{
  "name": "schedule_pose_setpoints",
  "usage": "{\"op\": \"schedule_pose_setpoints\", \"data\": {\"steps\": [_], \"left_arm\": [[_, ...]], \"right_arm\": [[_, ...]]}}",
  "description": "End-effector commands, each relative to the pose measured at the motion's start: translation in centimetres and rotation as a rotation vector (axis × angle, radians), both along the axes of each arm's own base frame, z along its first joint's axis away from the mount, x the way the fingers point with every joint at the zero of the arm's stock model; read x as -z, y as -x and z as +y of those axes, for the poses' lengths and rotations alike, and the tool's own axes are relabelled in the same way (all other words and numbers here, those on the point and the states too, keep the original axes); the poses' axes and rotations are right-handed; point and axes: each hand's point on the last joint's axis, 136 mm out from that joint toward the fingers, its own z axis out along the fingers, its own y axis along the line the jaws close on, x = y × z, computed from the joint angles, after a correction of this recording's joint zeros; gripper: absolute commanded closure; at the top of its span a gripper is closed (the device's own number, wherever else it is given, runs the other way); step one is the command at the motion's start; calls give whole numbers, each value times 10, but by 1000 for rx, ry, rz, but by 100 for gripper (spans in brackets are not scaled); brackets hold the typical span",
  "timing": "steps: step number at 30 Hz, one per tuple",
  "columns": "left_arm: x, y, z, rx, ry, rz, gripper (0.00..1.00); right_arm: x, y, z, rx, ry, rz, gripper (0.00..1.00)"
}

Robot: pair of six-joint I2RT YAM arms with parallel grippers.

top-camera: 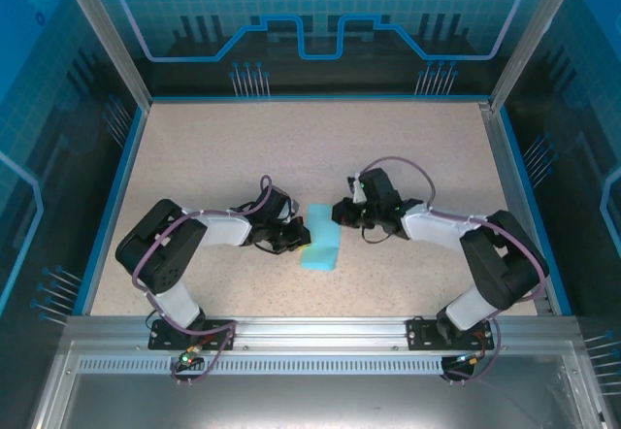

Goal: Fold a paper plane with a square sheet of paper (pick it up from the middle)
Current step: Fold the square sheet of paper in half at the center of the table.

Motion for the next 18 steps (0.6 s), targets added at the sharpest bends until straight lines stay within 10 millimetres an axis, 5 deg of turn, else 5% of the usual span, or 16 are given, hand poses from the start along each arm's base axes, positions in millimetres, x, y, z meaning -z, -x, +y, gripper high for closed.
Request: {"op": "schedule_pose_setpoints", "data": {"steps": [1, 10, 18], "left_arm": [[73, 67, 73, -45, -352, 270, 100], [74, 67, 72, -44, -346, 270, 100], [73, 67, 74, -45, -354, 269, 100]], "right_arm": [[28, 40, 4, -20, 5, 128, 93], [62, 71, 25, -74, 33, 223, 93], [78, 95, 11, -85, 78, 287, 93]]}}
